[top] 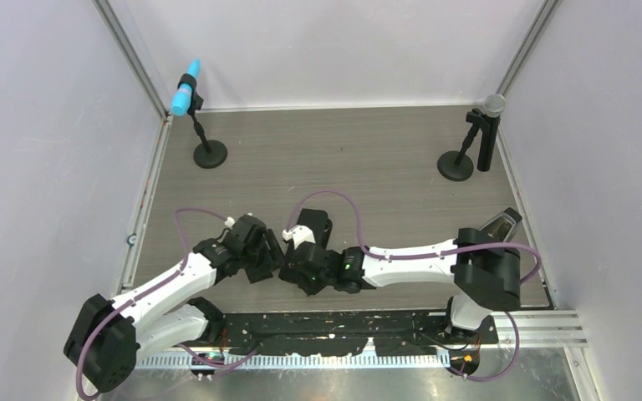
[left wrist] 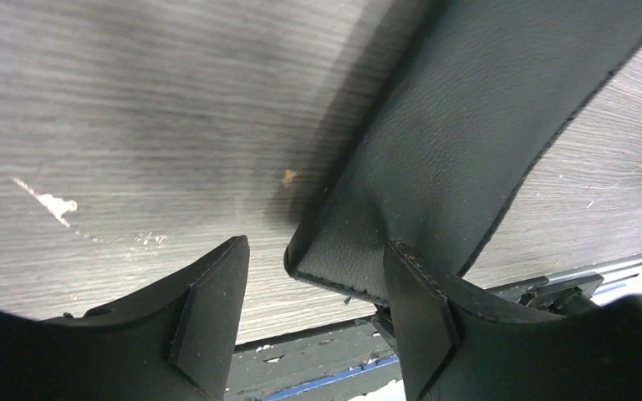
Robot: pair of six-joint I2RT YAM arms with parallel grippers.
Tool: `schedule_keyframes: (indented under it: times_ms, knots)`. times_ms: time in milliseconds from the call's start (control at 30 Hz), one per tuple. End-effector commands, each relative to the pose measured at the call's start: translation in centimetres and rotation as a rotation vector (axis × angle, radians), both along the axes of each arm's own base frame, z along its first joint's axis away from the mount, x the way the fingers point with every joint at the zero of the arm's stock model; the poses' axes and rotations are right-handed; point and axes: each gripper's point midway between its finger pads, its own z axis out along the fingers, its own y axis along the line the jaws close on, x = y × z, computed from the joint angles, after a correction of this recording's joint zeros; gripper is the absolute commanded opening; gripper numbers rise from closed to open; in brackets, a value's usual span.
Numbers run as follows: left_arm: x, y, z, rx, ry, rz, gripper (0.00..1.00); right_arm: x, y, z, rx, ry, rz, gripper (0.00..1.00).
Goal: Sort the hair-cutting tools
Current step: Unzip the hairdressing tool bag at the center of the board.
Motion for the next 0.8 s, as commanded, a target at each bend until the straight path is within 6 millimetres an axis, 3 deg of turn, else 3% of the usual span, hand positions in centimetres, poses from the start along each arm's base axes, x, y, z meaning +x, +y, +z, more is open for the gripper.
schedule_keyframes:
  times_ms: [0,333,433,600,767]
  knots:
    - [-0.1,-0.6,0.0,-0.088,0.014,0.075,0.63,0.0,3.2,1.7,0.092,-0.013,0.045,0.05]
    - [-1.6,-0.5,-2.2,-0.14,0.098,0.157,0.61,-0.1,3.6,0.4,0.079,0.004,0.046,0.05]
    - [-1.8,-0.5,-2.4,-0.18,0.092,0.191,0.57,-0.2,3.6,0.1,0.079,0.01,0.046,0.05]
    - [-1.4,-0.7,-1.8,-0.214,0.068,0.22,0.42,-0.2,3.9,0.1,0.079,0.011,0.051,0.05]
    - [-1.1,-0.5,-2.3,-0.193,0.067,0.23,0.1,-0.2,3.2,0.0,0.053,0.005,0.055,0.05]
